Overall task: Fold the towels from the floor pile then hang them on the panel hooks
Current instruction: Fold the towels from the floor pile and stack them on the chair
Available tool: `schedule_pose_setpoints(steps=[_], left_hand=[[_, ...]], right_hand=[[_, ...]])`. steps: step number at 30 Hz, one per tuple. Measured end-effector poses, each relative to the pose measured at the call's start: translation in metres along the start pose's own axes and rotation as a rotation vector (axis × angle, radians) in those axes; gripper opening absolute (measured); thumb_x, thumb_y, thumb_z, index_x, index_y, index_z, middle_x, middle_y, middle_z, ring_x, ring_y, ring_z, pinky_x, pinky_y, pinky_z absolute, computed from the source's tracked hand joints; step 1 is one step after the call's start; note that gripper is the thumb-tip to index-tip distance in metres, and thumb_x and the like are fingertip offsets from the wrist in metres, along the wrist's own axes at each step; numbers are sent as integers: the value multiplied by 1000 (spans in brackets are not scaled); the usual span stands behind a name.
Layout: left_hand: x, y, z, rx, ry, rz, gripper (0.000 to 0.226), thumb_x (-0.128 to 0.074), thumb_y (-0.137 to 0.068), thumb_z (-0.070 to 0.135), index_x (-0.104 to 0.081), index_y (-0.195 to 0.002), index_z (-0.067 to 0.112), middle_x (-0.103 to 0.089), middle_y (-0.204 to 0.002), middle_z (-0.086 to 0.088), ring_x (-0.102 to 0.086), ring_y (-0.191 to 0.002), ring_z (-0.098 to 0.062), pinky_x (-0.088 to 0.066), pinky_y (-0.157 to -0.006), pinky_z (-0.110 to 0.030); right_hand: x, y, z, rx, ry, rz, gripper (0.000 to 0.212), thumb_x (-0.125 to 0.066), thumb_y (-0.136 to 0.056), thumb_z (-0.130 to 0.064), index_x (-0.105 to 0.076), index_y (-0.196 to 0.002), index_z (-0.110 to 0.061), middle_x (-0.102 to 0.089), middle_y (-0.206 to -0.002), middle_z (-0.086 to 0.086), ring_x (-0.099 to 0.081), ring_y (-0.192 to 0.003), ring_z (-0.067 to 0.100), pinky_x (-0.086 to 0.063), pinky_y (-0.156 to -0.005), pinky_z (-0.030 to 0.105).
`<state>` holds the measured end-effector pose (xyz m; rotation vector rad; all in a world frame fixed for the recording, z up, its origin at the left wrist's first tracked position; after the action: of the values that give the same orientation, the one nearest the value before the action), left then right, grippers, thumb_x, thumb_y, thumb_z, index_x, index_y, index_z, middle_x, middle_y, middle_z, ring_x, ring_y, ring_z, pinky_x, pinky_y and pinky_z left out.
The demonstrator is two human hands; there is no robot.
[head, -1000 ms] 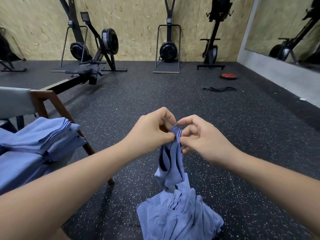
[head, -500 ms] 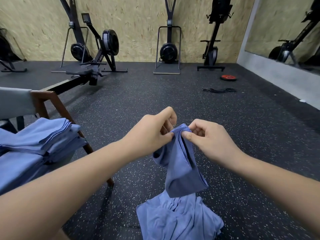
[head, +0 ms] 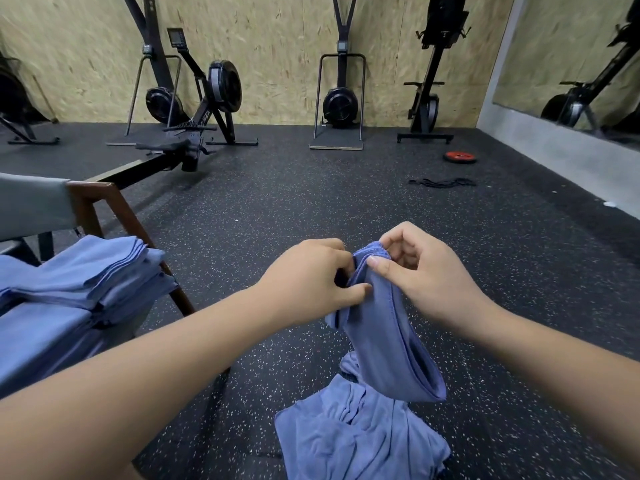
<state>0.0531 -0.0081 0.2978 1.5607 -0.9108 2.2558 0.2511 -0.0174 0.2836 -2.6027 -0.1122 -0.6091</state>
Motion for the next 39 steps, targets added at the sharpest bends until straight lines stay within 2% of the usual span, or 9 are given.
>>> schedule_pose_setpoints(steps=[5, 10, 15, 23, 27, 32, 34, 37, 39], left_hand=[[1, -3, -8, 2, 13, -7, 26, -49, -81, 48, -50, -64, 28, -59, -80, 7, -55, -68, -16, -53, -67, -39], [11, -7, -34, -17, 110, -17, 23, -73, -100, 41, -80, -87, 22, -72, -99, 12, -67, -86, -10, -51, -82, -29], [18, -5, -45, -29, 162, -79, 13, -78, -97, 38, -84, -95, 26, -73, -105, 15, -68, -94, -3, -50, -86, -23], [32, -2, -42, 34, 303, 26, 19, -89, -87, 30, -74, -98, 32, -73, -79, 11, -61, -68, -7, -47, -63, -19], [30, 0, -32, -6, 285, -6, 25, -85, -91, 30, -66, -106, 34, -73, -84, 14, -66, -78, -11, -52, -73, -26], [23, -1, -11, -134, 252, -49, 22, -85, -91, 29, -68, -104, 27, -73, -81, 13, -66, -76, -14, -51, -73, -30], [21, -1, -8, -125, 295, -66, 25, -88, -87, 31, -67, -101, 28, -74, -80, 13, -67, -75, -13, -51, -72, -29], [17, -1, -8, -70, 391, -77, 33, -93, -81, 35, -65, -98, 31, -75, -79, 10, -63, -69, -10, -50, -67, -31], [14, 0, -9, -25, 499, -69, 40, -95, -78, 36, -63, -102, 32, -73, -79, 5, -63, -70, -22, -51, -66, -37]], right_hand=[[9, -2, 2, -3, 4, -14, 11, -78, -98, -25, -67, -98, -27, -68, -87, 5, -58, -73, 16, -49, -73, 35], [20, -5, 10, -21, 50, -56, 11, -76, -99, -26, -66, -101, -28, -68, -91, 8, -55, -75, 13, -48, -75, 39], [24, -5, 14, -23, 111, -87, 11, -75, -99, -29, -65, -99, -26, -66, -84, 1, -52, -73, 12, -47, -74, 40], [23, -4, 18, -90, 125, -167, 15, -72, -101, -29, -62, -94, -19, -60, -71, -10, -49, -66, 6, -39, -68, 29], [14, 0, 18, -133, 78, -252, 24, -83, -88, -38, -64, -95, -24, -73, -89, 6, -61, -77, 12, -50, -77, 42], [-15, 13, 7, -95, 119, -345, 46, -91, -78, -49, -66, -114, -38, -76, -110, -11, -72, -104, 11, -56, -99, 47], [-26, 16, 4, -55, 135, -343, 41, -87, -80, -54, -68, -109, -34, -74, -102, -9, -70, -98, 14, -55, -95, 50], [-34, 15, -2, -14, 109, -314, 27, -85, -89, -43, -70, -96, -22, -70, -88, 0, -62, -85, 23, -51, -85, 46], [-36, 14, -6, 22, 124, -304, 24, -83, -93, -35, -67, -88, -18, -63, -78, 1, -52, -73, 16, -47, -74, 41]])
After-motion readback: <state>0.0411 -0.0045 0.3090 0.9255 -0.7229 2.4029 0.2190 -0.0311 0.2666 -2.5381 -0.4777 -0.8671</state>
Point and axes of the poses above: each hand's wrist, its own y-axis away from the middle knuckle, its own x-axis out of the back of the hand, z = x × y, the point moved 4 cm from there along -y, towards the middle knuckle
